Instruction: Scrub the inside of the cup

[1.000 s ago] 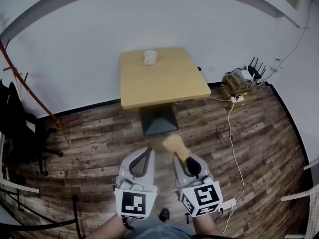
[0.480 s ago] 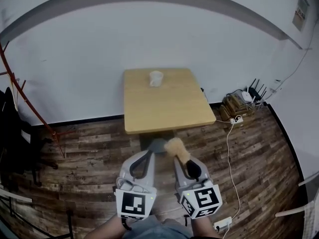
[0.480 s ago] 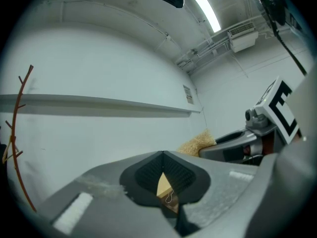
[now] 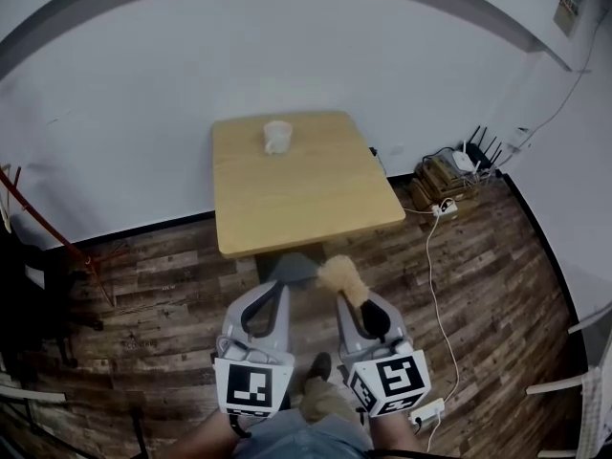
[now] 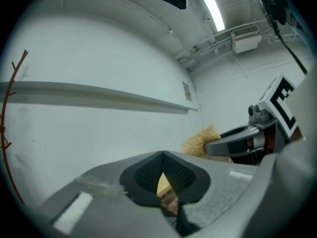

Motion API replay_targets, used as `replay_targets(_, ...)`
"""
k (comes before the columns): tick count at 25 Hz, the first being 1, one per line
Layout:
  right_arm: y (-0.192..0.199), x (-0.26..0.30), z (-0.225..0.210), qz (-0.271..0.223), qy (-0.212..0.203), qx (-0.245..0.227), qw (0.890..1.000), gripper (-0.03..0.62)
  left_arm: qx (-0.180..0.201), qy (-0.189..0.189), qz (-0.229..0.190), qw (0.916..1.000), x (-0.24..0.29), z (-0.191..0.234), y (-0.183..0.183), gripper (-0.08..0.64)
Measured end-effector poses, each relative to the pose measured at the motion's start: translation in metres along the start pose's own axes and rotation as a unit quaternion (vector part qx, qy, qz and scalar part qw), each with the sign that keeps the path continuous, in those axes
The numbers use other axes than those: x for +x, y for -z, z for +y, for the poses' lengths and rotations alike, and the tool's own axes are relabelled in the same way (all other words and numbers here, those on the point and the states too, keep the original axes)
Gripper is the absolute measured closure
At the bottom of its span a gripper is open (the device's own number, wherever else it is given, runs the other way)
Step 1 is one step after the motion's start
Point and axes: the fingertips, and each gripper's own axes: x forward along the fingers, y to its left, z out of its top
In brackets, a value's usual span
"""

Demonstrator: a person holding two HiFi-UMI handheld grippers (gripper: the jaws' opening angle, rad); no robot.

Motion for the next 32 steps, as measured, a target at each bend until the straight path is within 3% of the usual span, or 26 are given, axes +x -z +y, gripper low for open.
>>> replay_targets(5, 0.020, 0.028, -0.031, 0.021, -0.002, 0.023, 1.000, 0.518, 0.003, 0.000, 0.029, 0.9996, 0.036, 0.002, 0.016, 0.540)
replay_targets(11, 0.018, 0.074, -0.074, 0.026, -0.019, 0.036, 0.999, 0.518, 0.012, -0.020, 0.058, 0.9981, 0.085, 0.013, 0.020, 0.540)
replay_targets(23, -0.024, 0.137, -0.146, -0.016, -0.077, 0.038, 0.996, 0.518, 0.059, -0.066, 0.050, 0.9948, 0.164, 0.013, -0.021, 0.540)
replay_targets(32, -0.025, 0.172, -0.154, -0.014, -0.114, 0.047, 0.992, 0.518, 0.069, -0.109, 0.065, 0.9896, 0.184, 0.042, -0.020, 0.540)
